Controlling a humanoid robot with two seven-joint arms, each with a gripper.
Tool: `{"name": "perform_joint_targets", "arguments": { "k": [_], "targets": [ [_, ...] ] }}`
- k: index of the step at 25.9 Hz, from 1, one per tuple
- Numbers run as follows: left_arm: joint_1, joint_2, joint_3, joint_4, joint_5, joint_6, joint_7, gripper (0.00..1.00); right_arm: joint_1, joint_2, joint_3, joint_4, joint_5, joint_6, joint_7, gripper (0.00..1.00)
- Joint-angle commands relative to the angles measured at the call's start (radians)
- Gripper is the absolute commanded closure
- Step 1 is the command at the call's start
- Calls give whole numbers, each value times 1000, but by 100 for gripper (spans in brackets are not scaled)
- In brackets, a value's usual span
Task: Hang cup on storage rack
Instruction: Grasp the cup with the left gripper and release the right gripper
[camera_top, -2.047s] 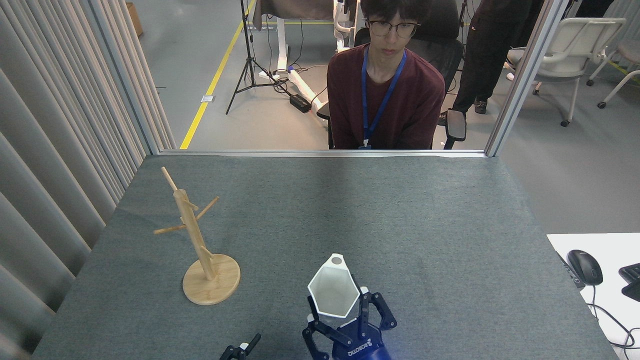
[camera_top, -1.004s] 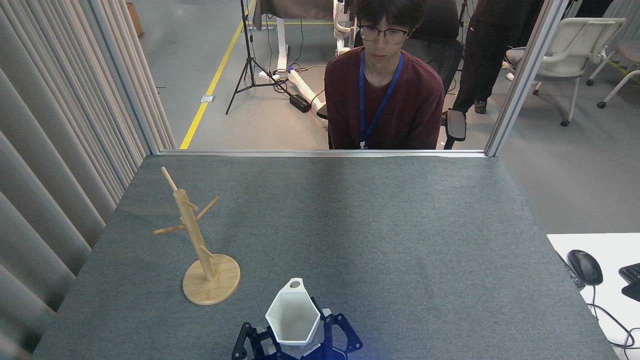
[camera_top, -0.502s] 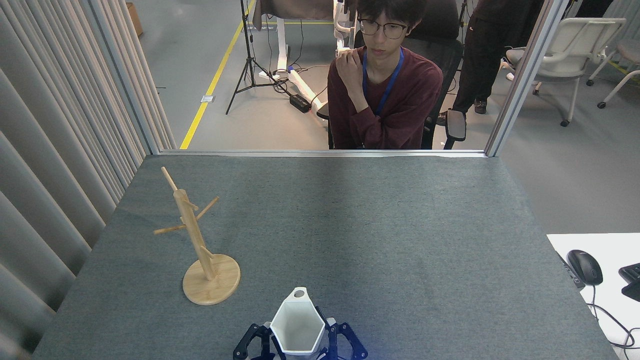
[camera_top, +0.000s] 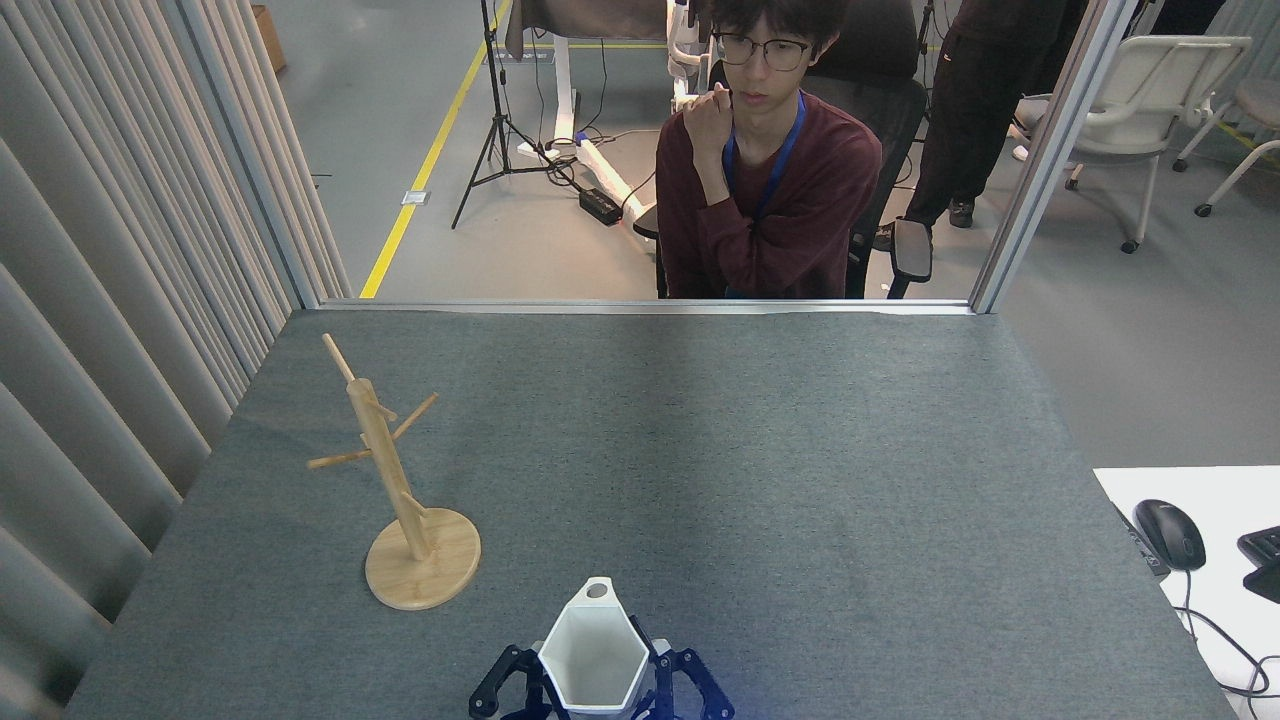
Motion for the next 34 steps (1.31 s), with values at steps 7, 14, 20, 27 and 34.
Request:
{"name": "perform_joint_targets", "arguments": {
  "k": [7, 14, 20, 27, 34],
  "targets": [
    [-11, -1, 0, -5, -1, -6, 10, 55, 2, 0, -1, 1, 0, 0, 1, 49],
    [-11, -1, 0, 1, -1, -8, 14, 63, 0, 2, -6, -17, -18, 6, -9, 0],
    [-11, -1, 2, 3, -6, -6, 10, 62, 3, -1, 11, -145, -28, -40, -28, 0],
    [-9, 2, 16, 1, -11, -2, 8, 62, -93, 25, -175, -215, -330, 95, -1, 0],
    [-8, 3, 161, -6, -1, 0, 6, 62, 95, -187, -376, -65, -380, 0, 68, 0]
  ]
}}
